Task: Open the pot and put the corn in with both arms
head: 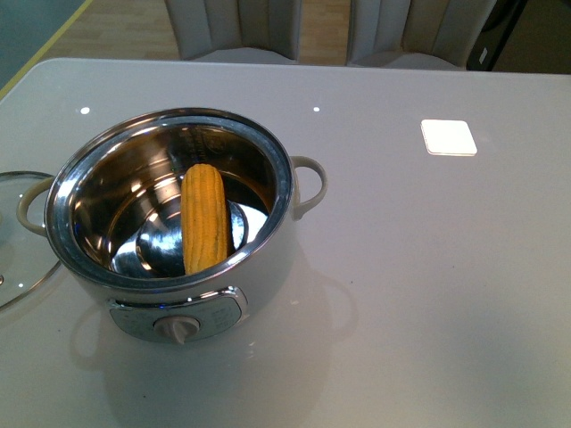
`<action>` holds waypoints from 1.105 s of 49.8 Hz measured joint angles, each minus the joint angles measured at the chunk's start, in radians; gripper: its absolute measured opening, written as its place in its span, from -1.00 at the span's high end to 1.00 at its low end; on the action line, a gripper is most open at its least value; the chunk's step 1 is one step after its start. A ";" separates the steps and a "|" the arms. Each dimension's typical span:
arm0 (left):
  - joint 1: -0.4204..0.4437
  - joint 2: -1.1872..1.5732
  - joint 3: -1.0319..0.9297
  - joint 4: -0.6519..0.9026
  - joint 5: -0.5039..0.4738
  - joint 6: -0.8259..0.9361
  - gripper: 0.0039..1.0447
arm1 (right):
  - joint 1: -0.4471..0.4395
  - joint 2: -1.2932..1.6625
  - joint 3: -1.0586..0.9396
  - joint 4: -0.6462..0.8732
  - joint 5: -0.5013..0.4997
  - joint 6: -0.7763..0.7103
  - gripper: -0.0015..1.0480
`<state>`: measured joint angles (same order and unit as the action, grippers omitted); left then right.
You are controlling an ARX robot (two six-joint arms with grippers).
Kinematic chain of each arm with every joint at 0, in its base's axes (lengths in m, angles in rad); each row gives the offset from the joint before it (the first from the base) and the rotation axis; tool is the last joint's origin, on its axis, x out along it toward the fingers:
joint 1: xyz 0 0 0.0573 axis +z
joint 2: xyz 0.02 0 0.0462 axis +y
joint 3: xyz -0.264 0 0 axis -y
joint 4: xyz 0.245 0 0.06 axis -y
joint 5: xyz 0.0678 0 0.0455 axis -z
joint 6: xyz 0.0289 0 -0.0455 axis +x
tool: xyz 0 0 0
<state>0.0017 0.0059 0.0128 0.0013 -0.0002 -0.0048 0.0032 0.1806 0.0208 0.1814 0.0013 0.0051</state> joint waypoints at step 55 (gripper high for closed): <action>0.000 0.000 0.000 0.000 0.000 0.000 -0.88 | 0.000 -0.174 0.000 -0.180 0.001 -0.002 -0.83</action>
<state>0.0017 0.0059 0.0128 0.0013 -0.0002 -0.0048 0.0032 0.0063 0.0208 0.0013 0.0021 0.0036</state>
